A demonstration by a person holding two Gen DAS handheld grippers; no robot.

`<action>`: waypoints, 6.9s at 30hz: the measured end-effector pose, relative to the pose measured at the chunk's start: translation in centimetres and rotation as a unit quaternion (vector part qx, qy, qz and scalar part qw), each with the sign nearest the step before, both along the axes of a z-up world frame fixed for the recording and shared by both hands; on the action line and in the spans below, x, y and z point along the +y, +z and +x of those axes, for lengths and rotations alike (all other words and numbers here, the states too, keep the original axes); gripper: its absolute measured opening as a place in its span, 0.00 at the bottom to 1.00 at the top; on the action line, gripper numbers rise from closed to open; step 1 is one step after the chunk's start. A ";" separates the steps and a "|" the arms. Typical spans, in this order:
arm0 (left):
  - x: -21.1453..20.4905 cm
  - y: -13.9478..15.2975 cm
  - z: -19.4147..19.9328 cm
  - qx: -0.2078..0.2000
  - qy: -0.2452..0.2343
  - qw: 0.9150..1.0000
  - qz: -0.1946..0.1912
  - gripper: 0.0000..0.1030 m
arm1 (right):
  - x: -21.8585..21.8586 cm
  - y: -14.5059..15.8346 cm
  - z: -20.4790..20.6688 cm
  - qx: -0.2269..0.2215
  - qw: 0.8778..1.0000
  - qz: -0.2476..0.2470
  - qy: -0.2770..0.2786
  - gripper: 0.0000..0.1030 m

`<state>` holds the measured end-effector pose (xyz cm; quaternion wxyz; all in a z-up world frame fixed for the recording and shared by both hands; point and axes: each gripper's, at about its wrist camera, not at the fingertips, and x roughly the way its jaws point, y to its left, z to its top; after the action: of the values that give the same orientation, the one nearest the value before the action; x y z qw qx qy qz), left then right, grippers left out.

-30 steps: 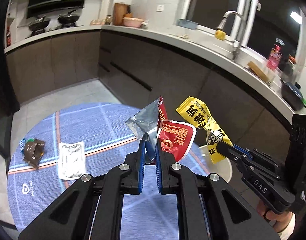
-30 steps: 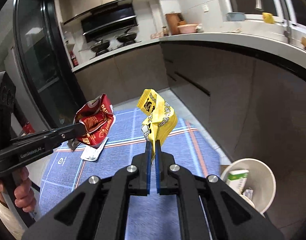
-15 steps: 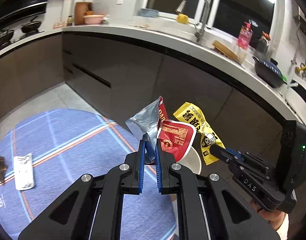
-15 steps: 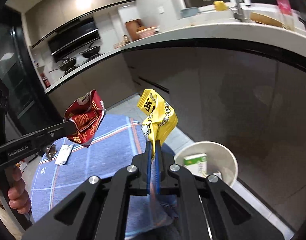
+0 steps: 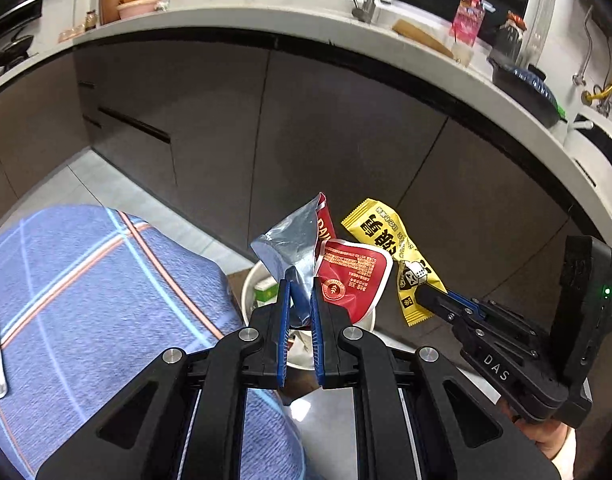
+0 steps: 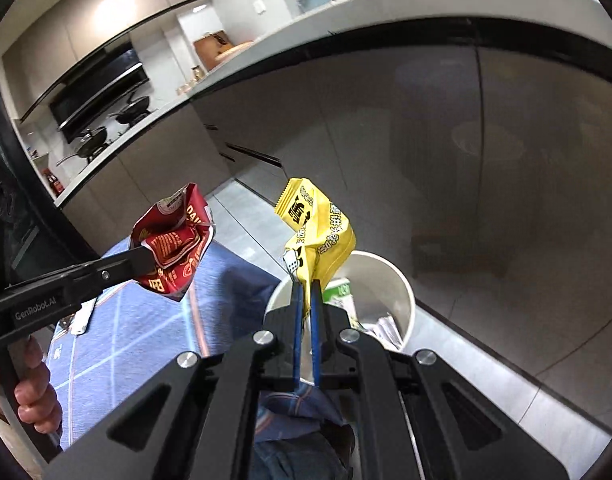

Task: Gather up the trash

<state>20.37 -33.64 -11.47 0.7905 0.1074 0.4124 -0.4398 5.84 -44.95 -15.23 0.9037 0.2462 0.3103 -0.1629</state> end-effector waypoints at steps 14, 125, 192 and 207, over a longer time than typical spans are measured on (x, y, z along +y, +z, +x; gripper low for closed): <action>-4.7 -5.6 1.2 0.035 -0.016 0.998 0.053 0.09 | -2.8 -5.8 0.9 0.043 0.998 0.049 -0.021 0.05; 43.2 -4.7 19.2 0.034 0.349 0.936 -0.015 0.68 | 36.6 1.2 23.4 0.073 0.925 -0.033 0.373 0.97; 41.8 -1.0 11.8 0.005 0.332 0.943 -0.020 0.17 | 41.2 -1.9 27.7 0.076 0.896 -0.148 0.411 0.92; 41.9 -1.8 12.2 0.015 0.333 0.943 -0.020 0.17 | 40.3 -2.8 28.3 0.087 0.906 -0.128 0.394 0.65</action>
<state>32.61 8.28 -13.27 0.8877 -0.0580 0.4274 -0.1611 34.15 -4.64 -17.99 0.8872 -0.0292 0.4363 0.1474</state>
